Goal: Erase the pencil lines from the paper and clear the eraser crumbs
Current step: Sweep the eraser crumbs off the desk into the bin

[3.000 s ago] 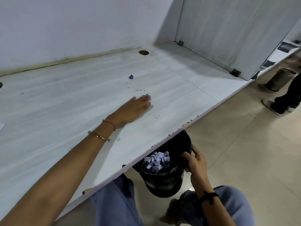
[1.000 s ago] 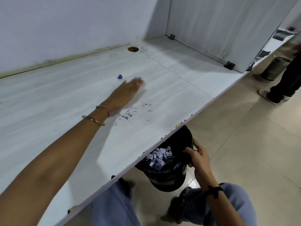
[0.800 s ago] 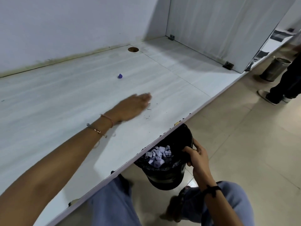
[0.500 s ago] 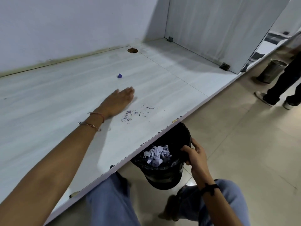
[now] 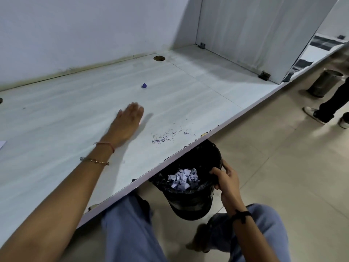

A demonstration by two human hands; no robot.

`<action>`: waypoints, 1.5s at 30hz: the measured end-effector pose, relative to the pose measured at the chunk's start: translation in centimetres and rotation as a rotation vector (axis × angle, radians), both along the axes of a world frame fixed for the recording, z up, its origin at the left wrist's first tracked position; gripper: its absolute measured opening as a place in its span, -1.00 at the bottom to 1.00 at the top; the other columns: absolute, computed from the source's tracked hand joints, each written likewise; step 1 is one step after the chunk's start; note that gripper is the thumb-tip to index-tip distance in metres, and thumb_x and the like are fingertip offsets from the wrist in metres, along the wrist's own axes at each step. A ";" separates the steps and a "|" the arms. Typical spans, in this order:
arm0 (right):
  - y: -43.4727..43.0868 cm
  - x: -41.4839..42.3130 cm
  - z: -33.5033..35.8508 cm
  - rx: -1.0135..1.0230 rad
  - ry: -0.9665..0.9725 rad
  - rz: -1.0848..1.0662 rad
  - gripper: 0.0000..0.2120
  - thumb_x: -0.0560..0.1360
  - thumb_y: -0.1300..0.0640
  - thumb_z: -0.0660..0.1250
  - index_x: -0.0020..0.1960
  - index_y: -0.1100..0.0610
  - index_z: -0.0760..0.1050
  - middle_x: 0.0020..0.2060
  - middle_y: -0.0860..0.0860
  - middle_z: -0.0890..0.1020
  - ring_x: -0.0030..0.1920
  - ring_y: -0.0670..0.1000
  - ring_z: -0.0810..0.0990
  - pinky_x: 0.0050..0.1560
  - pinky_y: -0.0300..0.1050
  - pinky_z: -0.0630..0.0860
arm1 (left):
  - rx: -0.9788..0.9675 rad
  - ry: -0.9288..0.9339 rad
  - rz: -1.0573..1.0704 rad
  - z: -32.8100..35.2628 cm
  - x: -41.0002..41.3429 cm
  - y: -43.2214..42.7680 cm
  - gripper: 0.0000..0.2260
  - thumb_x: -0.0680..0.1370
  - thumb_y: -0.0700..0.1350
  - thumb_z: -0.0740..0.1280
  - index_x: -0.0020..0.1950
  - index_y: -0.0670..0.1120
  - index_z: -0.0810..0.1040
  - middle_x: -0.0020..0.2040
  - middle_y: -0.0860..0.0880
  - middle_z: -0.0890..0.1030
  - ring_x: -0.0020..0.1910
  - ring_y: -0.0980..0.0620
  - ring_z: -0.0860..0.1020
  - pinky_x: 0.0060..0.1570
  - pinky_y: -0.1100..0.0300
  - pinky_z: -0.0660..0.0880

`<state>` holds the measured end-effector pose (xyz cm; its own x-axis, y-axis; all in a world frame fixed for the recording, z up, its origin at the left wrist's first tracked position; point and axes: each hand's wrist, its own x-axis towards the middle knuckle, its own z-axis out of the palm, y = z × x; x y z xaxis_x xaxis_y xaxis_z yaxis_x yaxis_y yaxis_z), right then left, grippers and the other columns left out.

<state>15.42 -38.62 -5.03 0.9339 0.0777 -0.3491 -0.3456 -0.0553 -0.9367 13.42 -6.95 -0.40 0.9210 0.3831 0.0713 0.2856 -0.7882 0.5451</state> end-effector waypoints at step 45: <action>-2.7 -0.1 -2.3 0.031 0.011 -0.117 -0.44 0.43 0.33 0.30 0.41 0.06 0.40 -0.44 0.09 0.50 -0.59 -0.04 0.32 -0.57 -0.23 0.31 | 0.332 0.174 -0.323 -2.5 2.3 -13.9 -0.27 0.58 0.22 -0.38 0.58 -0.21 0.02 0.59 -0.18 -0.03 0.58 -0.07 -0.07 0.54 0.01 -0.05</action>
<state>15.28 -41.33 -7.34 0.9335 -0.0201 -0.3581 -0.3579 0.0150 -0.9337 15.76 -20.86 -2.93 0.9980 0.0583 -0.0243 0.0622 -0.9746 0.2153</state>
